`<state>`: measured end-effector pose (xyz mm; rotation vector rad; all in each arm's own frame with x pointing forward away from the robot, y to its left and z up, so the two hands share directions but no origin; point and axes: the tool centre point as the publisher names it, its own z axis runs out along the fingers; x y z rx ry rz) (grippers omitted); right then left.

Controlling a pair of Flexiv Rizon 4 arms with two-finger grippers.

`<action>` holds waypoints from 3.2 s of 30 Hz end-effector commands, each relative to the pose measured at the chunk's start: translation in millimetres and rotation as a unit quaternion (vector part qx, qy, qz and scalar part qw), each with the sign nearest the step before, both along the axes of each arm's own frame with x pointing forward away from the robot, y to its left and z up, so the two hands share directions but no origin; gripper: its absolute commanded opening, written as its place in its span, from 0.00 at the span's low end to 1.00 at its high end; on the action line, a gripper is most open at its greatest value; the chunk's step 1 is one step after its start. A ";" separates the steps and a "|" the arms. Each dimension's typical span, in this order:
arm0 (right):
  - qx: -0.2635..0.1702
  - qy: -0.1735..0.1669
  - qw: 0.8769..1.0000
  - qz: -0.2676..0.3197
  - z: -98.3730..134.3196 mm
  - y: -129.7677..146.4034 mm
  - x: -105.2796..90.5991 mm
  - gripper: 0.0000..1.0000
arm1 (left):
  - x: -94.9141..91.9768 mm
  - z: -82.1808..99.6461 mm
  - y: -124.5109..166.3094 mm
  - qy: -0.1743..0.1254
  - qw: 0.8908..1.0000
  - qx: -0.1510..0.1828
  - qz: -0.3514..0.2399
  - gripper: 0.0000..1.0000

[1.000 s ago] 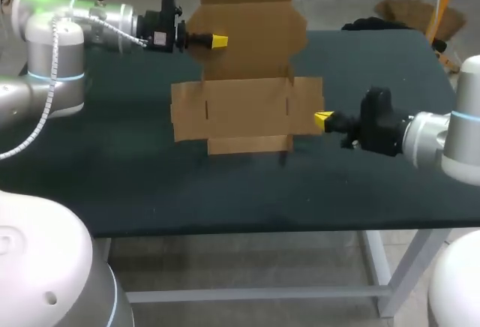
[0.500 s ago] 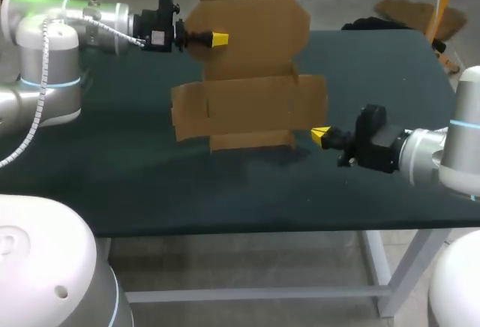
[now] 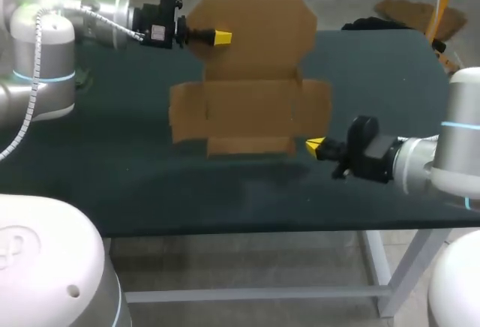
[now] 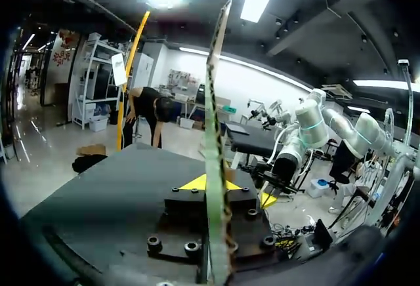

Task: Assemble the packaging by folding the flat box into shape, placing the metal phone stand inside, and closing the box properly

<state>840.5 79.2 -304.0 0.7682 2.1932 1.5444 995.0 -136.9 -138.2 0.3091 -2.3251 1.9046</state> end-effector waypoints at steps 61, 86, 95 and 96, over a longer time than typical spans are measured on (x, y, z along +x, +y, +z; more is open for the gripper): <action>-0.029 -0.033 0.998 0.039 -55.6 76.1 9.3 0.00 | 19.6 -38.4 11.1 -0.018 1.000 -0.003 0.008 0.00; -0.025 -0.026 0.999 -0.026 -82.5 107.7 25.4 0.00 | 16.0 -49.9 16.4 -0.023 1.000 -0.008 -0.012 0.00; -0.026 -0.022 0.999 -0.031 -90.5 114.8 34.0 0.00 | 16.0 -49.9 16.4 -0.023 1.000 -0.008 -0.012 0.00; -0.023 -0.019 0.999 -0.032 -92.0 115.5 36.1 0.00 | 16.0 -49.9 16.4 -0.023 1.000 -0.008 -0.012 0.00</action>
